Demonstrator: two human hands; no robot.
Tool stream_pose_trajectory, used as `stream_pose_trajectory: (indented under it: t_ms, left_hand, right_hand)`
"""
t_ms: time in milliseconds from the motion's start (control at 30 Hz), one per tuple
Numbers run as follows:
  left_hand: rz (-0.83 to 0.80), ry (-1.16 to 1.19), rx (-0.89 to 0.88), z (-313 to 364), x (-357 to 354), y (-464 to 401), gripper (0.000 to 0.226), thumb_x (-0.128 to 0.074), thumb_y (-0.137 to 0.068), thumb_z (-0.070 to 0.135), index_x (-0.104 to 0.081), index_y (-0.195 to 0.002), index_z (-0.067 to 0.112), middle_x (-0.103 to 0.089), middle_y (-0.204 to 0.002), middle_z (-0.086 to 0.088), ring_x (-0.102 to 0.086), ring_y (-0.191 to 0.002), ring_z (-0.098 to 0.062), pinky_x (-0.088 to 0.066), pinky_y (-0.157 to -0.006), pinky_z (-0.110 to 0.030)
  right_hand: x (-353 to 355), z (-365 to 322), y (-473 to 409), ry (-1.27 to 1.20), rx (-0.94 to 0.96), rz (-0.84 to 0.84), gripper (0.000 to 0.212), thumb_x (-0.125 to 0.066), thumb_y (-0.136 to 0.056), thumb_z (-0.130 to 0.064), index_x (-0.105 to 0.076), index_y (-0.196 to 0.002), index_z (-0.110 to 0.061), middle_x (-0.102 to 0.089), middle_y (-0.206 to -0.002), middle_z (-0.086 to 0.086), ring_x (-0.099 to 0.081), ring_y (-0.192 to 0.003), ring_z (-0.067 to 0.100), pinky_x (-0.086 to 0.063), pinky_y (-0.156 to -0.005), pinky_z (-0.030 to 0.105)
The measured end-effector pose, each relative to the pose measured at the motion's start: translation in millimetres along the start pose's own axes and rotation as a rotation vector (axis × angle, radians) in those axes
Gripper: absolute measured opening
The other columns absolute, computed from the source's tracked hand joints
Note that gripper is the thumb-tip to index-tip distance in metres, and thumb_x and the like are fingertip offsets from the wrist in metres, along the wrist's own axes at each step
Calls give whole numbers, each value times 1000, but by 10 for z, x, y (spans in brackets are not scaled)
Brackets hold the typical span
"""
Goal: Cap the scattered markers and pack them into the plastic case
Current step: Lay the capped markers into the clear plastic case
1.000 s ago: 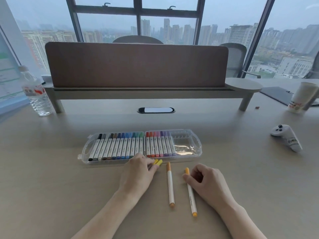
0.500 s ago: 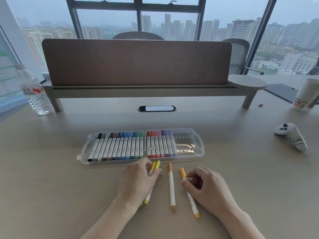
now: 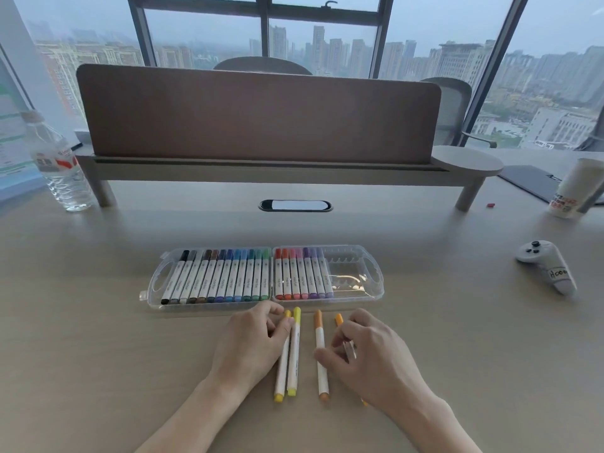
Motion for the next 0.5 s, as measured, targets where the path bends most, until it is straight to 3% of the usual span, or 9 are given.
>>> stream_pose_trajectory:
  t_ms: [200, 333, 500]
  left_hand:
    - [36, 45, 25, -67, 33, -17, 20, -64, -94, 43, -67, -108, 29, -67, -67, 13, -64, -69, 4, -47, -62, -9]
    - [19, 89, 57, -87, 22, -63, 15, -63, -96, 39, -65, -107, 28, -69, -78, 16, -65, -74, 4, -46, -61, -5]
    - [7, 100, 39, -15, 43, -181, 12, -64, -96, 37, -69, -102, 28, -68, -79, 18, -64, -74, 7, -45, -60, -4]
  right_hand:
    - [-29, 2, -66, 92, -94, -79, 33, -54, -86, -52, -56, -67, -25, -51, -88, -10, -54, -71, 8, -48, -60, 22]
    - [-39, -34, -124, 206, -90, -153, 33, -52, -86, -50, -59, -70, -21, -52, -91, -8, -55, -72, 14, -44, -58, 26]
    - [-54, 47, -181, 98, -145, -111, 31, -52, -83, -41, -56, -66, -15, -55, -86, -7, -58, -72, 16, -50, -63, 30]
Point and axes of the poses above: each hand's wrist, its own y-axis away from the middle knuckle, its own x-axis out of the back of the hand, z = x × y, the point moved 9 cm from there along -y, towards the middle knuckle
